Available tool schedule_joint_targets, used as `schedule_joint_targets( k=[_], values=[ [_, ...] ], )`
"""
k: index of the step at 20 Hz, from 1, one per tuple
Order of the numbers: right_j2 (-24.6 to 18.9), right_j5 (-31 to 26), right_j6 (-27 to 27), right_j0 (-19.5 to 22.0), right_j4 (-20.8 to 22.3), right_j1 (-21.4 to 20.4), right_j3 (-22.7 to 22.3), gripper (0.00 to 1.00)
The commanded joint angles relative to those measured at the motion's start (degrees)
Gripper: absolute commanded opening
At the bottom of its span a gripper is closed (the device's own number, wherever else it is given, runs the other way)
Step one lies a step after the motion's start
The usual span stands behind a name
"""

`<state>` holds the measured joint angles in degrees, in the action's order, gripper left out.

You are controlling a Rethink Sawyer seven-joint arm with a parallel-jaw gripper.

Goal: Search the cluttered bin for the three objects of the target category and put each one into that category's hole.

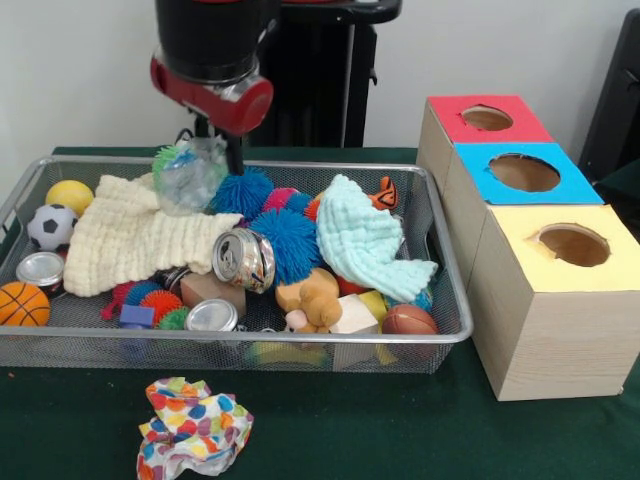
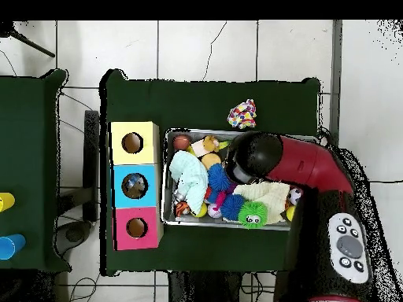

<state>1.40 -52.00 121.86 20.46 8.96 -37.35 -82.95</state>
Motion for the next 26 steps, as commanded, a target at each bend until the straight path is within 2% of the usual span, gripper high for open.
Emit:
schedule_joint_targets(
  k=[1, 3, 7, 10, 16, 22, 26],
  values=[
    [1.3, -1.3, 10.4, -2.9, -3.1, -4.5, -9.3, 0.00],
    [0.8, 1.3, 10.2, -3.0, -3.8, -4.3, -10.2, 0.00],
    [0.1, 2.7, 7.7, -1.8, -4.4, -2.0, -9.6, 0.00],
    [0.4, 4.8, 7.9, -1.9, -4.4, -1.9, -10.6, 0.00],
    [1.3, 3.9, 8.3, -3.0, -4.3, -1.4, -9.3, 0.00],
    [3.0, -0.3, 11.2, -6.4, -5.0, -3.4, -8.3, 0.00],
    [6.4, -9.5, 13.9, -11.6, -4.9, -7.8, -5.4, 0.00]
  ],
)
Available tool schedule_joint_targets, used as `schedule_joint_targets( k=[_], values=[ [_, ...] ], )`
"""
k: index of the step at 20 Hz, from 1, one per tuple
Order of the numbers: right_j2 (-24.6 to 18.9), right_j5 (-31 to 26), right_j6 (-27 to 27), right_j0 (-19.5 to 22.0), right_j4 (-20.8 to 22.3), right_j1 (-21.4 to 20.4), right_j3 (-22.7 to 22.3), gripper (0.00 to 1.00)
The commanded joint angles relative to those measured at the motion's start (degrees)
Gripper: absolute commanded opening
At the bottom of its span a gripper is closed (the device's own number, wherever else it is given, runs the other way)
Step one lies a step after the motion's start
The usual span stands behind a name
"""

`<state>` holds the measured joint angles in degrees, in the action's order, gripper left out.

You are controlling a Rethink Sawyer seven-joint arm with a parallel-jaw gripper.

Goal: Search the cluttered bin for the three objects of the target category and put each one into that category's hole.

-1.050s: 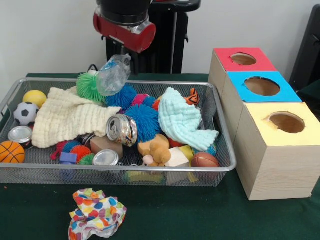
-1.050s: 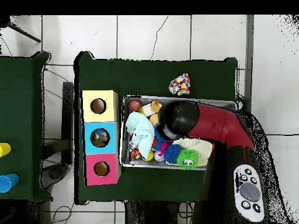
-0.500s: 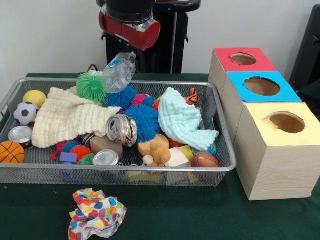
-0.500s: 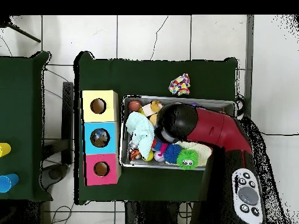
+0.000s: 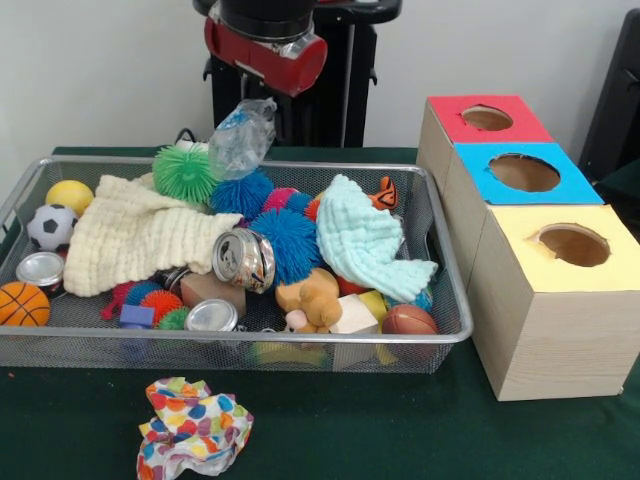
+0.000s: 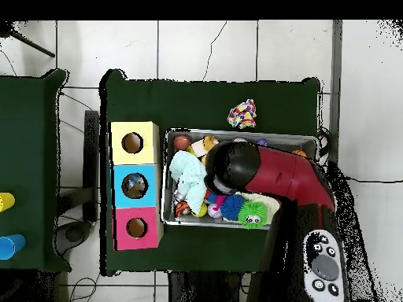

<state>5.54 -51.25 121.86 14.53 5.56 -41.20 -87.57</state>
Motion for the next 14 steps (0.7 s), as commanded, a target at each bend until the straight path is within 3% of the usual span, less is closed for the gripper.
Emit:
schedule_joint_targets(
  k=[1, 6, 14],
  values=[
    [2.7, -12.2, 14.1, -6.7, -1.6, -4.7, 0.5, 0.00],
    [2.2, -14.5, 13.9, -8.0, -5.2, -5.7, 1.6, 0.00],
    [-0.4, -14.6, 13.6, -8.8, -10.1, -0.7, 6.9, 0.00]
  ],
)
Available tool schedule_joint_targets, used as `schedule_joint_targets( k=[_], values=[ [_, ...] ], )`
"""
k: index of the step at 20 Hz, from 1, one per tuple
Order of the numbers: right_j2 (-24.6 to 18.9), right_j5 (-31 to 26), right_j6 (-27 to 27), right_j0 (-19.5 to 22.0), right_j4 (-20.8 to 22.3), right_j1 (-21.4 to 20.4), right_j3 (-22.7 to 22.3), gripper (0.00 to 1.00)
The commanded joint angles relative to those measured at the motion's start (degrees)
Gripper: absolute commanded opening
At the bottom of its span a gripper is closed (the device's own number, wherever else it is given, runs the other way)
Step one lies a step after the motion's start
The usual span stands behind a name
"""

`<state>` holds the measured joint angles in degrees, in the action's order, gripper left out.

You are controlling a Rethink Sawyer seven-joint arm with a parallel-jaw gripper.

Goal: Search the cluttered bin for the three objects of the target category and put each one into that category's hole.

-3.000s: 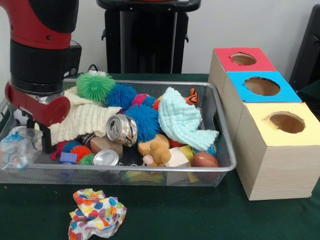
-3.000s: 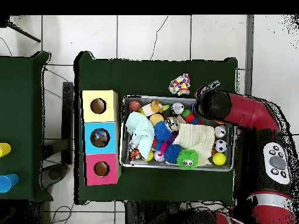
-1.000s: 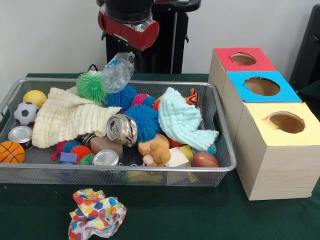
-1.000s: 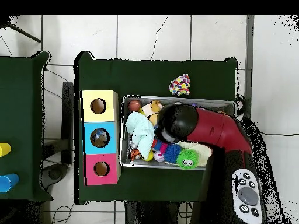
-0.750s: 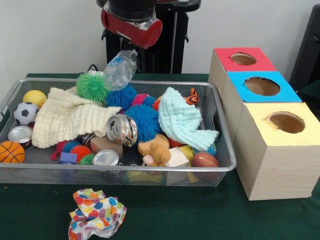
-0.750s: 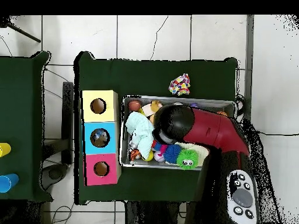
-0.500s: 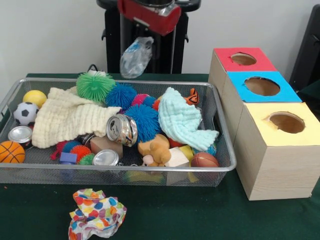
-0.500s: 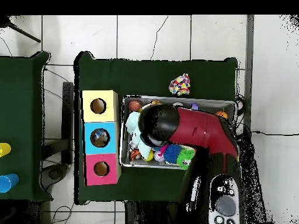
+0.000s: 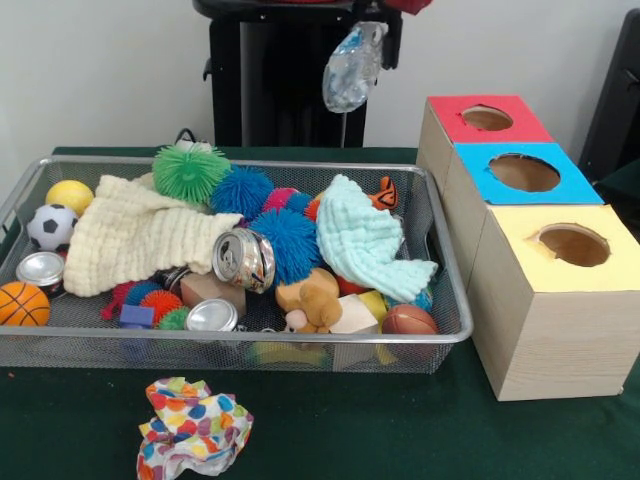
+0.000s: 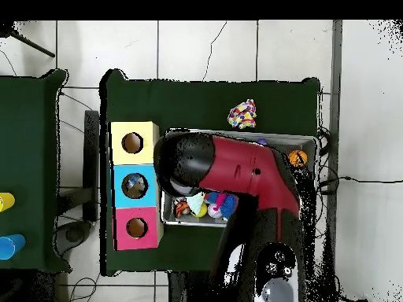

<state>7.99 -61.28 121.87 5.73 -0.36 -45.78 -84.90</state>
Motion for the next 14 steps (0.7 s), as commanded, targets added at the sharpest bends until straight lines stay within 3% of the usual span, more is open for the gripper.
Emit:
schedule_joint_targets(
  k=[1, 6, 14],
  values=[
    [-3.0, -4.6, 14.3, -0.4, -4.9, 4.5, 4.9, 0.00],
    [-1.7, -1.7, 18.1, -3.6, -6.6, 7.4, 5.8, 0.00],
    [1.2, 1.8, 23.1, -8.4, -10.2, 9.3, 2.3, 0.00]
  ],
)
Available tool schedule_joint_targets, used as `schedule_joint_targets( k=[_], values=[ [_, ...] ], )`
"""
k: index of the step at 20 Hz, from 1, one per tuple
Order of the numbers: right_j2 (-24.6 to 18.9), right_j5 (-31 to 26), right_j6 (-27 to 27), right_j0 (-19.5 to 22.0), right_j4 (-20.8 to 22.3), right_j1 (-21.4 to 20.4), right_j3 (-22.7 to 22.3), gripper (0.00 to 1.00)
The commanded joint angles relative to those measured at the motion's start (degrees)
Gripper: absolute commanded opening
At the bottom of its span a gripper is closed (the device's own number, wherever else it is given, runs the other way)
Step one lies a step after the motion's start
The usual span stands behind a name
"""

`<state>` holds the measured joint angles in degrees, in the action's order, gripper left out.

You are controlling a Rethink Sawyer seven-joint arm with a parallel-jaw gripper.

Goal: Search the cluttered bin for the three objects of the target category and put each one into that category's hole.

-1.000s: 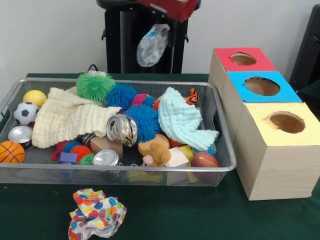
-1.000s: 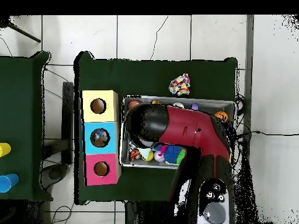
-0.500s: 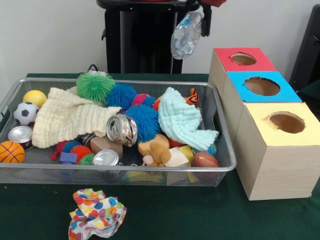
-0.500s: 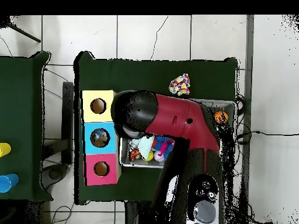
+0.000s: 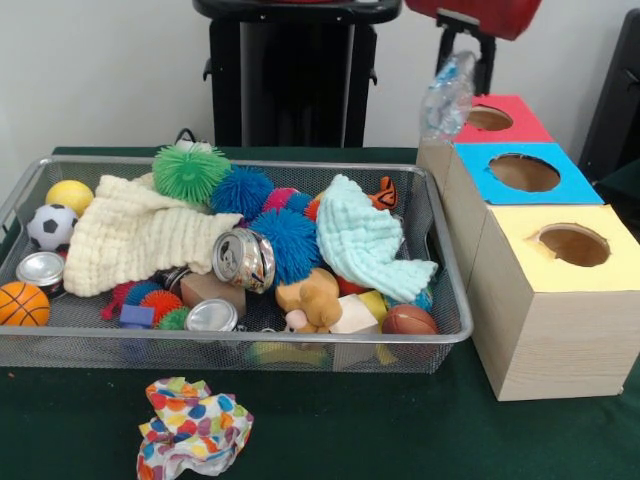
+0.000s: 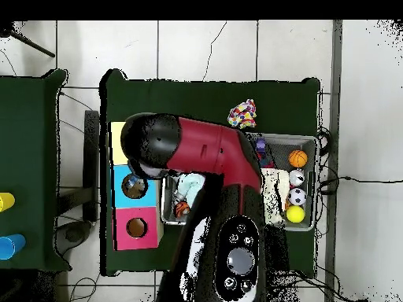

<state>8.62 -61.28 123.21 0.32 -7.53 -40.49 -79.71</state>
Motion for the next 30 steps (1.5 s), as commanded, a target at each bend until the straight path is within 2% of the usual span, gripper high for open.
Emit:
schedule_joint_targets(
  k=[1, 6, 14, 27, 30],
  values=[
    [1.2, 1.8, 22.4, -3.9, -3.0, 4.3, -3.0, 0.00],
    [3.0, 3.3, 24.1, -6.3, -4.1, 4.9, -4.4, 0.00],
    [3.3, 8.9, 25.6, -7.9, -6.1, 6.1, -9.7, 0.00],
    [2.8, 14.4, 24.5, -8.3, -7.9, 9.5, -12.5, 0.00],
    [2.7, 14.1, 24.6, -8.7, -8.0, 9.9, -12.7, 0.00]
  ],
)
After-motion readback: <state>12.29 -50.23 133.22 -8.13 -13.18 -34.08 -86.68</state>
